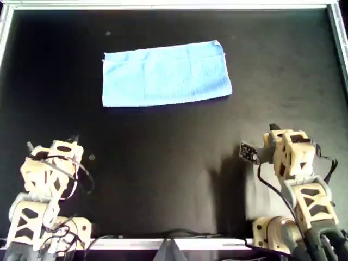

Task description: Fold a cloth

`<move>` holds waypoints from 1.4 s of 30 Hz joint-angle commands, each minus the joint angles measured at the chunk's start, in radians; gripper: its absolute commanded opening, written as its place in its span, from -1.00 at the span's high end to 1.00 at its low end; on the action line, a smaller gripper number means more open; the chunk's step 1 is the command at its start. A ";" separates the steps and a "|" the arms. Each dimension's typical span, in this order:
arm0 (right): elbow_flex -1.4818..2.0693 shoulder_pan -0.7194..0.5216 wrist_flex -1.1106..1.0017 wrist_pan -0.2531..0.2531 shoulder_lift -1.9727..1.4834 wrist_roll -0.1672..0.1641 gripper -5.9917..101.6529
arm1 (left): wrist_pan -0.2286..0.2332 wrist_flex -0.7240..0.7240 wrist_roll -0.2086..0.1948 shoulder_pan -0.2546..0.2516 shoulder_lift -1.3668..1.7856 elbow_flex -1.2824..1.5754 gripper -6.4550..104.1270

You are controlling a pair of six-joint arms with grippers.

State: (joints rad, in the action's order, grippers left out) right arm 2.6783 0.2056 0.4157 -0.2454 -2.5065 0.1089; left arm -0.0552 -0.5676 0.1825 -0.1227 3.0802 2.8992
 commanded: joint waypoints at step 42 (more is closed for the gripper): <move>-0.971 0.204 -0.132 0.006 1.163 -0.003 -0.86 | -0.014 0.448 -0.003 0.009 -1.333 -0.704 -0.45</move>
State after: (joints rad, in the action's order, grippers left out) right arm 1.8024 0.4034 0.3313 -0.2362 -1.3514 0.1089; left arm -0.0598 -0.1442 0.1825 -0.1227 1.8316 2.3531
